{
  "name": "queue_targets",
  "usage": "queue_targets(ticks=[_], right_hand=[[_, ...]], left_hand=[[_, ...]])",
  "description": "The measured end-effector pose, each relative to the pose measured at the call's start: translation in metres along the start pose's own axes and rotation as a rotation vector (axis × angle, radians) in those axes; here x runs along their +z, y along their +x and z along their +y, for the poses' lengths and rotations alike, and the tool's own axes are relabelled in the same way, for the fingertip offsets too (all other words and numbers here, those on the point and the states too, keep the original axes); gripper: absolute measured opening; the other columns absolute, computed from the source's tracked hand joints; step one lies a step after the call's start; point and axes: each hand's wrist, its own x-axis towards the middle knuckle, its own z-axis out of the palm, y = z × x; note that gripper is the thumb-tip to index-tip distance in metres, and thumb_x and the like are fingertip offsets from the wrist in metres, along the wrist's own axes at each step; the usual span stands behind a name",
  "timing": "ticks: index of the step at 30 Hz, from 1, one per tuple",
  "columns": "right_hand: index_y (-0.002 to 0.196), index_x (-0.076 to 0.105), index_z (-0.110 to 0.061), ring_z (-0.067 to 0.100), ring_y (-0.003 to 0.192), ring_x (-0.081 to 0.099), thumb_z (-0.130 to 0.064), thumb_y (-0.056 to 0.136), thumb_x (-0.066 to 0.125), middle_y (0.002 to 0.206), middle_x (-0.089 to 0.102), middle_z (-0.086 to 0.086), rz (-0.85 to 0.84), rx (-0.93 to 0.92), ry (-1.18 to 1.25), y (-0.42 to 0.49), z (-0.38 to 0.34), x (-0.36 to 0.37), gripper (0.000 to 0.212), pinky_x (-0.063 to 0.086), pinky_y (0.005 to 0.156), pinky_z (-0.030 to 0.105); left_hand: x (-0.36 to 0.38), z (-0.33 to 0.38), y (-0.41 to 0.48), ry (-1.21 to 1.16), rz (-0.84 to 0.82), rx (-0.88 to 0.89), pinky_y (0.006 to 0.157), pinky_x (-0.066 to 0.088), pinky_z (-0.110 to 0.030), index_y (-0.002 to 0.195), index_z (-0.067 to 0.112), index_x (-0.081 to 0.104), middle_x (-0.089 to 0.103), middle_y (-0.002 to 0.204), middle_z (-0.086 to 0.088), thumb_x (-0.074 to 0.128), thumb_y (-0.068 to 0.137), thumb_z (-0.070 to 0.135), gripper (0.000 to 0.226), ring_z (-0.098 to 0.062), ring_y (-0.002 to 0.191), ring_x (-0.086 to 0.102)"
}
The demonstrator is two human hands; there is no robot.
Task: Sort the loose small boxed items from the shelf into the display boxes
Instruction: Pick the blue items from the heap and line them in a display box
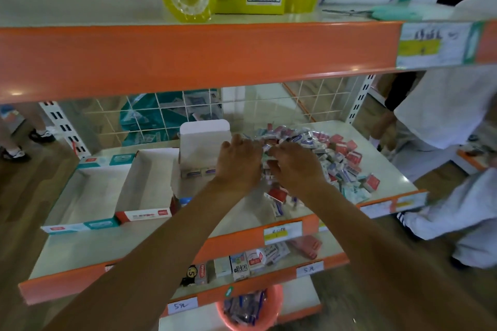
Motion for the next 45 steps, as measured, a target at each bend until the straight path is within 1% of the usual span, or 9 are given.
queue_targets(ticks=[4,7,12,19,26,31,35,39,45], right_hand=[[0.105,0.069,-0.013,0.035,0.095,0.063,-0.024,0.089,0.061,0.103,0.067,0.012,0.068,0.022,0.017,-0.016,0.023,0.002,0.022,0.053,0.078,0.043],[0.09,0.071,-0.012,0.032,0.081,0.064,-0.023,0.082,0.065,0.088,0.068,0.009,0.16,0.044,0.035,-0.027,0.037,0.005,0.014,0.054,0.067,0.039],[0.09,0.069,-0.013,0.03,0.079,0.063,-0.034,0.081,0.056,0.088,0.067,0.007,0.174,0.066,0.071,-0.037,0.052,0.007,0.026,0.053,0.065,0.038],[0.084,0.067,-0.012,0.025,0.06,0.061,-0.04,0.083,0.072,0.073,0.064,0.005,0.209,0.075,0.166,-0.044,0.053,0.011,0.028,0.045,0.051,0.028],[0.087,0.068,-0.011,0.023,0.067,0.061,-0.037,0.086,0.069,0.077,0.066,0.005,0.18,-0.011,0.264,-0.043,0.063,0.01,0.025,0.038,0.058,0.023],[0.097,0.071,-0.016,0.026,0.074,0.064,-0.042,0.081,0.071,0.081,0.068,0.006,0.11,-0.074,0.278,-0.046,0.064,0.01,0.03,0.049,0.062,0.032],[0.093,0.073,-0.017,0.024,0.062,0.065,-0.038,0.081,0.067,0.072,0.07,0.003,0.186,-0.096,0.257,-0.045,0.058,0.009,0.024,0.048,0.054,0.028],[0.094,0.072,-0.016,0.022,0.062,0.065,-0.027,0.09,0.057,0.077,0.071,0.002,0.184,-0.11,0.297,-0.038,0.055,0.008,0.019,0.042,0.056,0.021],[0.096,0.075,-0.018,0.024,0.065,0.064,-0.018,0.092,0.048,0.083,0.07,0.005,0.167,-0.157,0.249,-0.037,0.056,0.009,0.027,0.053,0.054,0.032]], left_hand=[[0.007,0.02,0.005,-0.003,-0.029,0.027,0.092,0.039,-0.037,0.122,0.016,0.06,0.053,0.133,-0.006,0.049,0.093,0.019,0.031,-0.027,0.119,0.043],[0.01,0.032,0.006,-0.007,-0.053,0.039,0.093,0.039,-0.038,0.119,0.017,0.061,0.052,0.13,-0.009,0.052,0.092,0.02,0.028,-0.029,0.12,0.042],[0.014,0.045,0.009,-0.056,-0.074,0.028,0.094,0.038,-0.038,0.117,0.014,0.061,0.051,0.129,-0.009,0.052,0.093,0.02,0.026,-0.028,0.125,0.039],[0.025,0.044,0.018,-0.213,0.001,0.044,0.101,0.037,-0.035,0.122,0.016,0.054,0.054,0.127,-0.004,0.051,0.095,0.023,0.028,-0.023,0.123,0.043],[0.031,0.037,0.027,-0.306,-0.001,0.136,0.093,0.038,-0.028,0.103,0.019,0.064,0.063,0.11,0.002,0.061,0.09,0.025,0.015,-0.017,0.108,0.048],[0.031,0.029,0.03,-0.359,0.033,0.085,0.08,0.041,-0.027,0.096,0.016,0.066,0.066,0.097,0.001,0.064,0.089,0.029,0.015,-0.017,0.097,0.051],[0.028,0.026,0.03,-0.479,0.037,0.053,0.078,0.051,-0.031,0.096,0.016,0.069,0.071,0.092,-0.002,0.066,0.087,0.029,0.015,-0.018,0.084,0.063],[0.025,0.026,0.026,-0.535,0.028,0.025,0.081,0.051,-0.03,0.11,0.018,0.065,0.07,0.105,-0.003,0.064,0.09,0.026,0.022,-0.018,0.092,0.065],[0.026,0.022,0.022,-0.535,-0.013,-0.006,0.088,0.045,-0.029,0.12,0.021,0.06,0.065,0.119,-0.003,0.061,0.092,0.023,0.028,-0.02,0.105,0.061]])
